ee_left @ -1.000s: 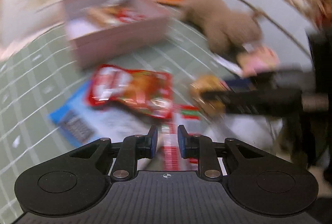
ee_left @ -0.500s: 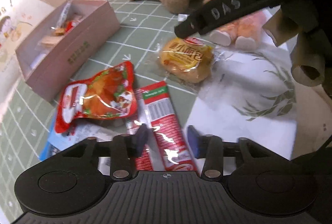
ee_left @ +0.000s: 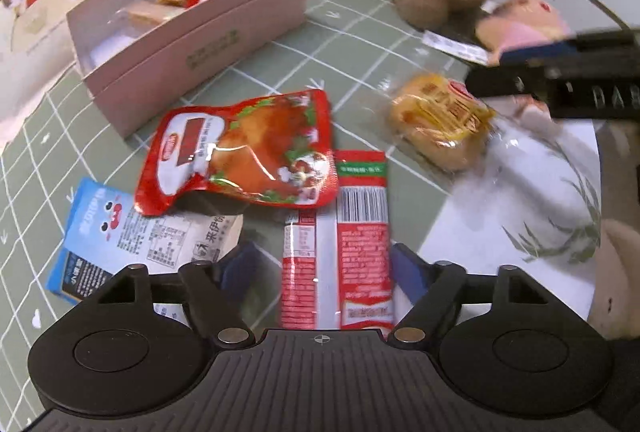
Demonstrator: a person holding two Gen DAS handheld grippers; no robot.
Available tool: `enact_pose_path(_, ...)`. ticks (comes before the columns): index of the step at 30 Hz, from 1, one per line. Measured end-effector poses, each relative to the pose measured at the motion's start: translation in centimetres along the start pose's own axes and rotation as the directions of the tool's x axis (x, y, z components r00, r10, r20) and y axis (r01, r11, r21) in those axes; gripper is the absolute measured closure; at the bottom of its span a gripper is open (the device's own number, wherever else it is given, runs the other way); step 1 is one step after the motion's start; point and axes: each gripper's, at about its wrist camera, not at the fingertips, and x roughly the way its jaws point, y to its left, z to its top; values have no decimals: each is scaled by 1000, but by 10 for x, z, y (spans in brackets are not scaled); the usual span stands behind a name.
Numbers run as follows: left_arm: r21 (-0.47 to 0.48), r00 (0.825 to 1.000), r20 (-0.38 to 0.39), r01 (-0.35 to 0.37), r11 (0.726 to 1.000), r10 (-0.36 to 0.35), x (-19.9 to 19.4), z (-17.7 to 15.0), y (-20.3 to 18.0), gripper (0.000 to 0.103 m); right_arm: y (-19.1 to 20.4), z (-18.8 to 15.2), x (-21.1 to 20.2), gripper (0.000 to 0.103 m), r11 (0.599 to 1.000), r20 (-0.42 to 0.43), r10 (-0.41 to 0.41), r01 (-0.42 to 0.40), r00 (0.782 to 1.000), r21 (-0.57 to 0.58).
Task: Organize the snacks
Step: 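Carry the strip packet and yellow bun to the pink box, open the left tool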
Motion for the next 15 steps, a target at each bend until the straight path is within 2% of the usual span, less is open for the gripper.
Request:
enact_pose_path(3, -3, 997, 10, 75, 997, -75, -3, 1, -4, 26, 4, -1, 3, 56, 1000, -16, 25, -26, 1000, -14)
enact_pose_path(7, 63, 999, 19, 50, 997, -51, 3, 0, -21, 26, 16, 1, 18, 55, 998, -41, 43, -46, 998, -54)
enact_pose_path(10, 60, 998, 49, 33, 998, -36, 4, -4, -22, 26, 23, 4, 35, 51, 997, -65, 21, -26, 998, -76)
enact_pose_path(13, 45, 999, 39, 31, 999, -32, 6, -1, -21, 26, 27, 6, 47, 47, 996, -96, 13, -22, 995, -88)
enact_pose_path(14, 40, 999, 31, 30, 999, -31, 6, 0, -21, 27, 29, 6, 48, 47, 995, -100, 8, -18, 995, -94)
enact_pose_path(15, 30, 1000, 20, 21, 999, -22, 5, 1, -21, 34, 30, 5, 47, 49, 994, -103, 3, -14, 995, -104)
